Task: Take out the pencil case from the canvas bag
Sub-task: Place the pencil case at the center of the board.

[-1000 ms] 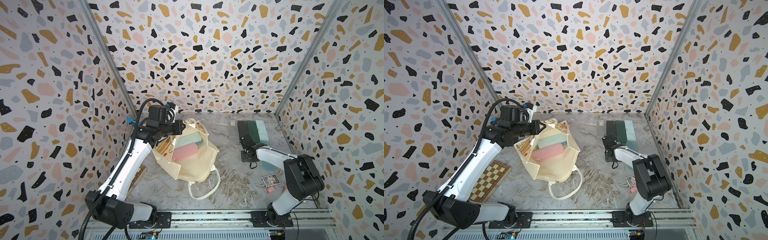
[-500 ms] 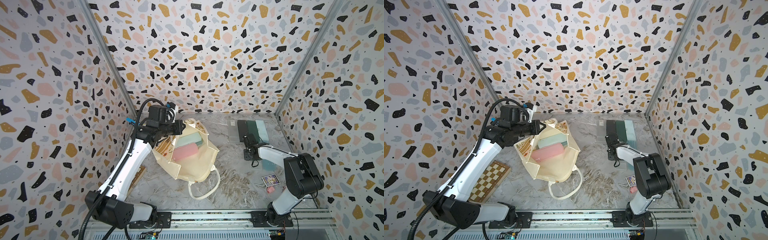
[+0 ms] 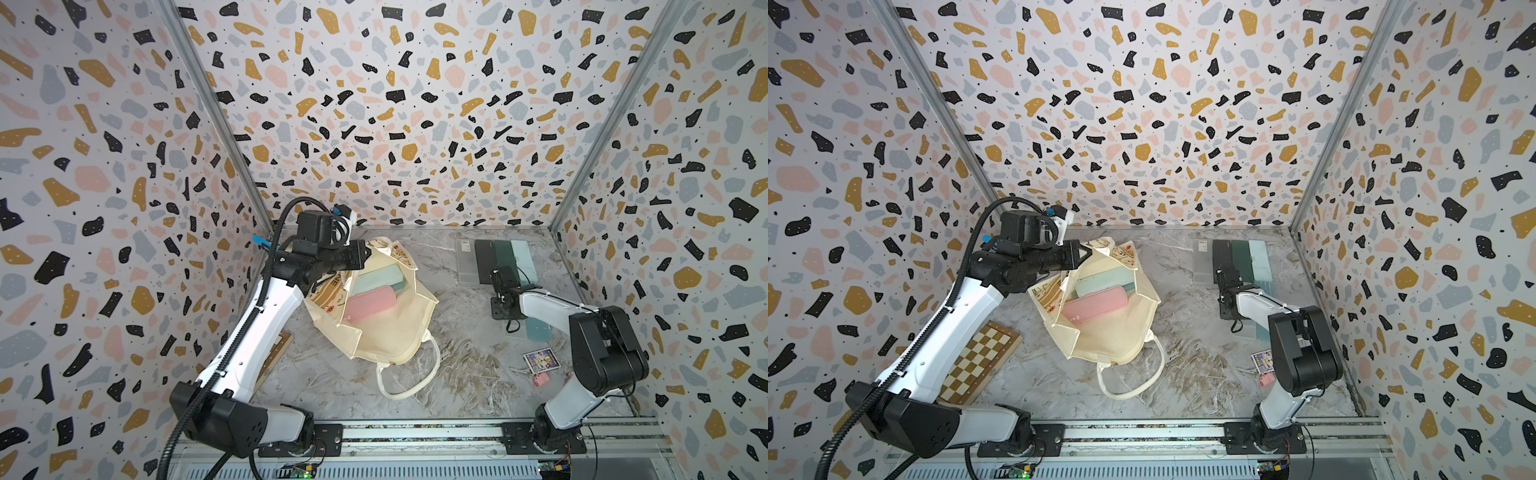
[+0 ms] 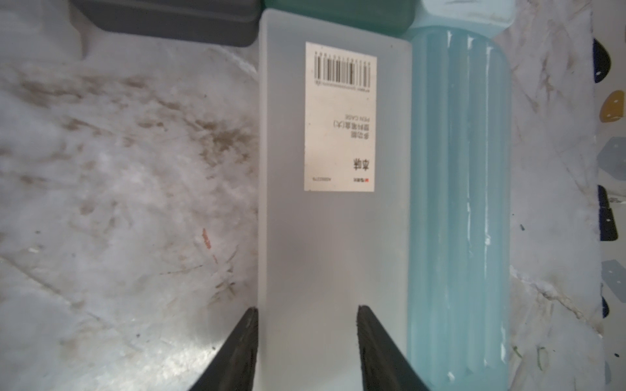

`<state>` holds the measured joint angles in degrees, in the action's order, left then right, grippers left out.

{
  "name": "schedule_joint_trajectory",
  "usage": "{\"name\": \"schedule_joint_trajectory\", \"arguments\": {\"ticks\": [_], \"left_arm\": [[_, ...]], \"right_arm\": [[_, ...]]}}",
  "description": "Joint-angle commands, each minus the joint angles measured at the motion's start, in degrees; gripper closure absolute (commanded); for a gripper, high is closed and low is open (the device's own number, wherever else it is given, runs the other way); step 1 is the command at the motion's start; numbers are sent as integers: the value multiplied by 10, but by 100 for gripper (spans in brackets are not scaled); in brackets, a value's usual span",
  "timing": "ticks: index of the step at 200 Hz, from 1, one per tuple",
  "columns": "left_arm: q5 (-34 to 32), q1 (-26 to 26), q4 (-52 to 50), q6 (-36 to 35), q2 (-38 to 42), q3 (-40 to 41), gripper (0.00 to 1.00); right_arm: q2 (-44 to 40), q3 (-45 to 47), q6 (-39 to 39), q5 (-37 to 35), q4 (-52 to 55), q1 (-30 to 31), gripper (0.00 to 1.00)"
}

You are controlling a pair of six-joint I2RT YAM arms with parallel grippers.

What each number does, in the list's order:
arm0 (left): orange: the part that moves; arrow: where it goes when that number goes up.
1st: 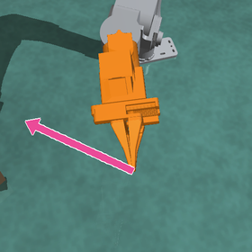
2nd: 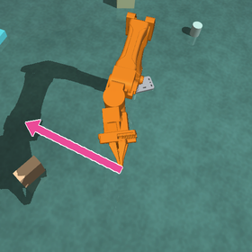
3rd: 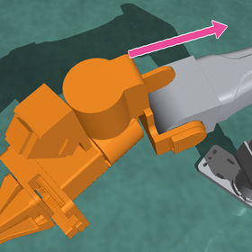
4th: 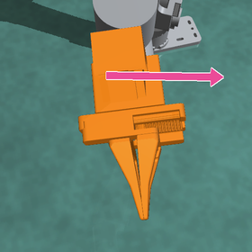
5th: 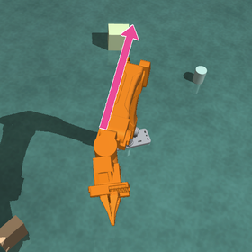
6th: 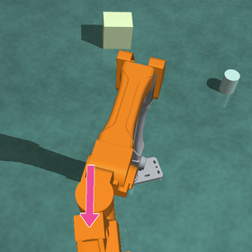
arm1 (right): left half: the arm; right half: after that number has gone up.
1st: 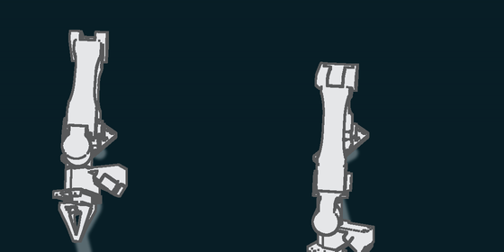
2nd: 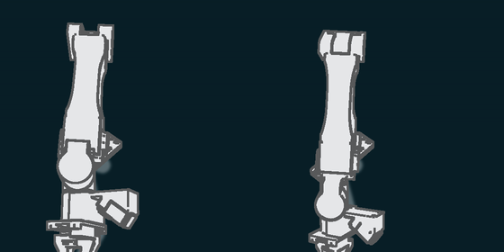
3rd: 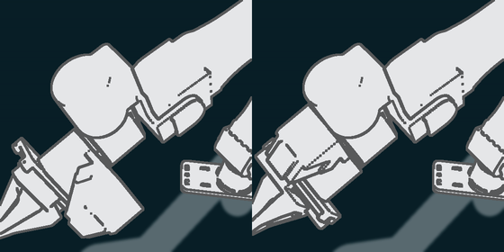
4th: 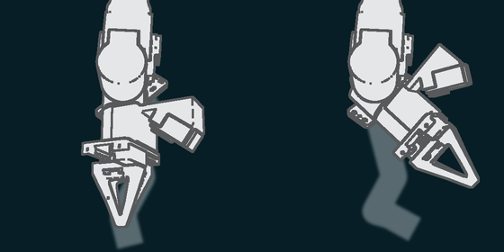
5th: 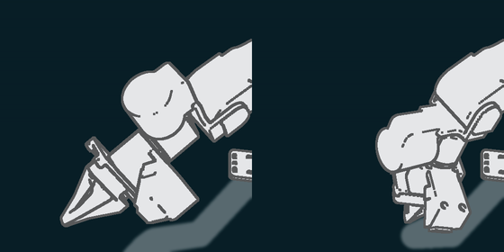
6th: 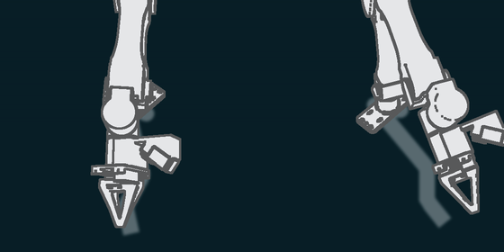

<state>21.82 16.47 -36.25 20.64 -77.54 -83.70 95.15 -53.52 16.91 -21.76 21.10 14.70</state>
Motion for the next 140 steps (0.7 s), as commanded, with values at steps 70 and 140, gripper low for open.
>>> {"name": "schedule_joint_trajectory", "arguments": {"ticks": [70,140], "left_arm": [[34,14,36,18,-4,-13,100],[36,31,54,45,-41,-31,100]], "right_arm": [[-301,30,-6,53,-106,213,43],[-340,44,-70,168,-202,435,51]]}}
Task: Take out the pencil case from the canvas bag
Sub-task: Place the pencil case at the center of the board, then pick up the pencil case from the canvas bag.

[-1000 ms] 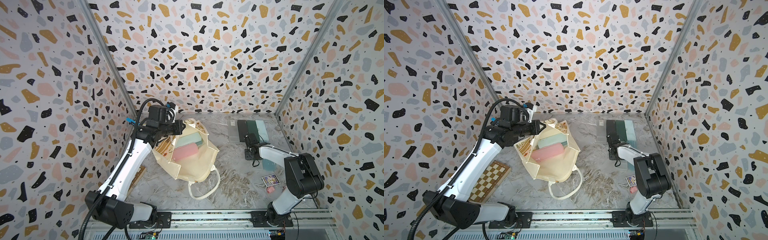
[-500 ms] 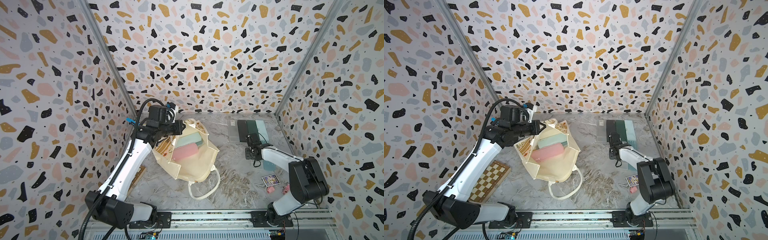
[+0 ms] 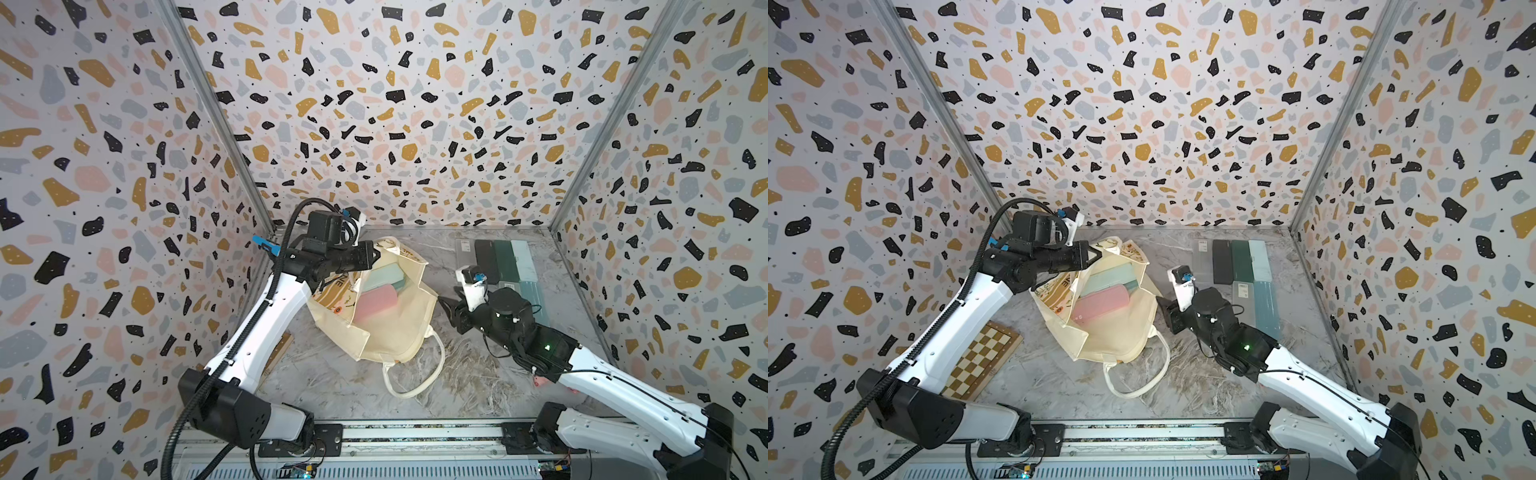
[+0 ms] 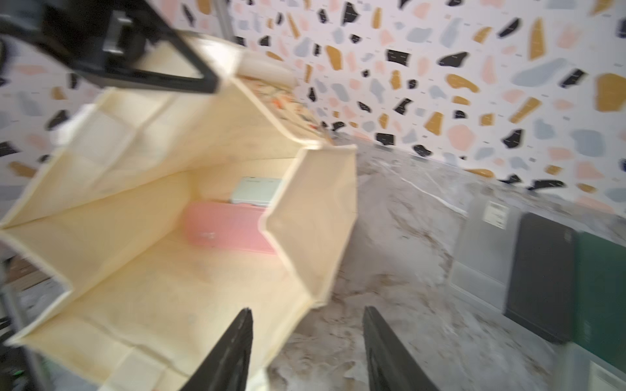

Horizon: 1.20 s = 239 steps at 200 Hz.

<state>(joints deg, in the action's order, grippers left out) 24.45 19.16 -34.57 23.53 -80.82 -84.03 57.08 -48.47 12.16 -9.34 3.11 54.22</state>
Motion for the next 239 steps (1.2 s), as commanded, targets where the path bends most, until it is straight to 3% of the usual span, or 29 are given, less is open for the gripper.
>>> {"name": "schedule_joint_trajectory", "arguments": {"ticks": [1,25,109,138,187,239], "left_arm": [[10,4,37,16,-9,-28,100],[6,5,34,21,-16,-40,100],[-29,4,9,17,2,-52,100],[-64,5,-11,7,24,-51,100],[-57,19,-11,7,31,-35,100],[-66,43,-12,8,28,-37,100]], "right_arm": [[45,-8,-23,44,-23,42,51],[124,-33,-18,31,-30,81,54],[409,-207,121,-1,25,54,53],[435,-217,205,51,17,13,43],[475,-256,307,90,39,-51,33],[521,-309,417,128,75,-80,23]]}}
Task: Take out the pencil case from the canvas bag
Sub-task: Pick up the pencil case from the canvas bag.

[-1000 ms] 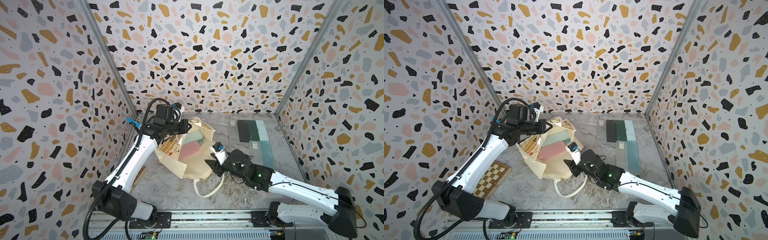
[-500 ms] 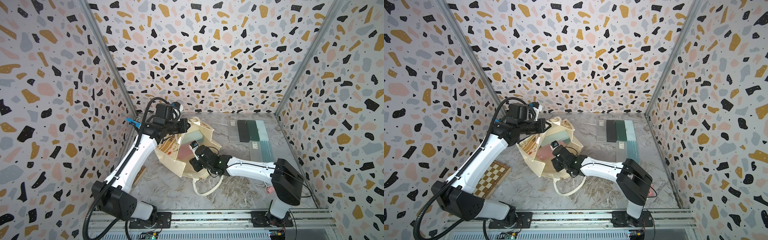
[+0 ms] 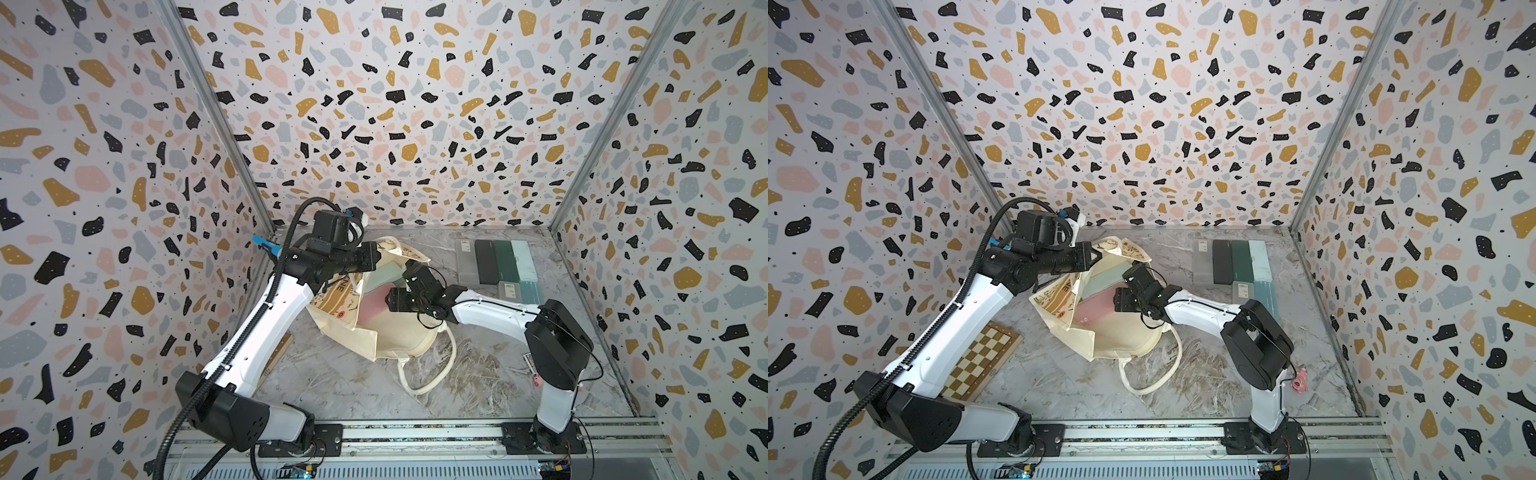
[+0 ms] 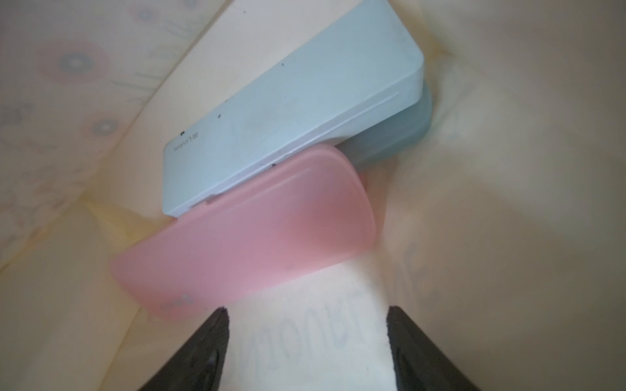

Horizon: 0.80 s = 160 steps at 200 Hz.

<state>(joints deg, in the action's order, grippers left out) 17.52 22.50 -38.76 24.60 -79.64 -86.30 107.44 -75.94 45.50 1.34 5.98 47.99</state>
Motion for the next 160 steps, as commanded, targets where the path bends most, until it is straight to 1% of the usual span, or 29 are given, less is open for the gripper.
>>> {"name": "schedule_joint_trajectory", "arguments": {"ticks": [1,28,35,39,50,55,84,117,138,160], "left_arm": [[3,10,30,-3,16,-14,100],[0,18,26,-3,14,-14,100],[-2,21,26,-3,14,-13,100],[-4,22,25,-5,15,-14,100],[-8,26,22,-8,15,-13,100],[-11,27,20,-9,14,-14,100],[-17,33,10,-17,14,-13,100],[-21,42,8,-20,17,-11,100],[-21,48,5,-20,19,-11,100],[-23,56,5,-20,21,-10,100]], "right_arm": [[19,-37,84,23,47,-18,23],[37,-52,127,63,52,-33,16],[38,-49,140,63,50,-33,13],[37,-47,149,61,51,-34,9],[37,-42,164,65,45,-36,2],[37,-41,171,68,45,-36,1],[43,-39,208,84,48,-39,1],[50,-44,229,83,58,-39,1],[61,-41,249,102,52,-42,1],[79,-55,254,113,56,-44,1]]}}
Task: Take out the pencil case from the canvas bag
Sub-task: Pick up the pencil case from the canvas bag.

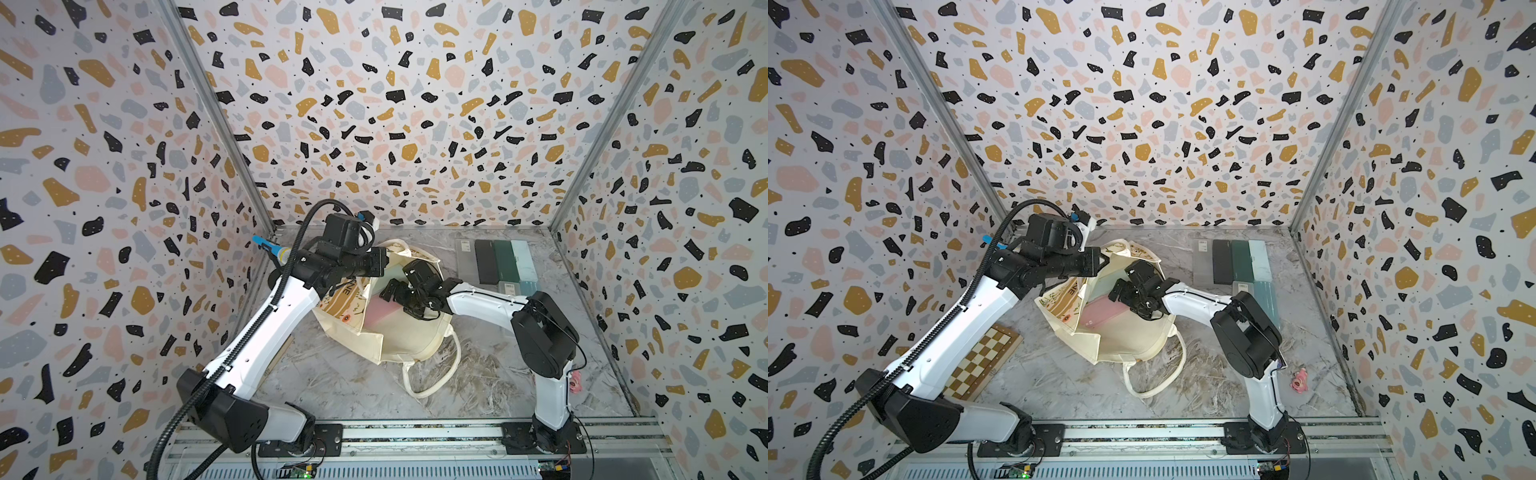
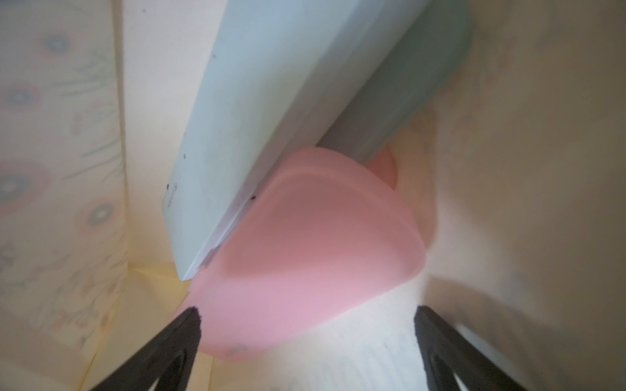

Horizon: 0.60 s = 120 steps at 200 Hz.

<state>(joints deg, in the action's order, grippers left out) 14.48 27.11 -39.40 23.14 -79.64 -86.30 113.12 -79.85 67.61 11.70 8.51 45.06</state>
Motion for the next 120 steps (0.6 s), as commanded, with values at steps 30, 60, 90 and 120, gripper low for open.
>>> {"name": "schedule_joint_trajectory", "arguments": {"ticks": [30,60,90,120], "left_arm": [[9,17,12,-4,24,-7,100],[18,22,15,-3,26,-5,100],[52,23,23,-3,25,-3,100],[104,23,39,-18,29,1,100]], "right_arm": [[28,-9,54,17,-1,-20,1],[34,-4,68,27,-33,-28,1],[42,-4,77,38,-54,-32,1],[50,-7,82,37,-57,-32,8]]}}
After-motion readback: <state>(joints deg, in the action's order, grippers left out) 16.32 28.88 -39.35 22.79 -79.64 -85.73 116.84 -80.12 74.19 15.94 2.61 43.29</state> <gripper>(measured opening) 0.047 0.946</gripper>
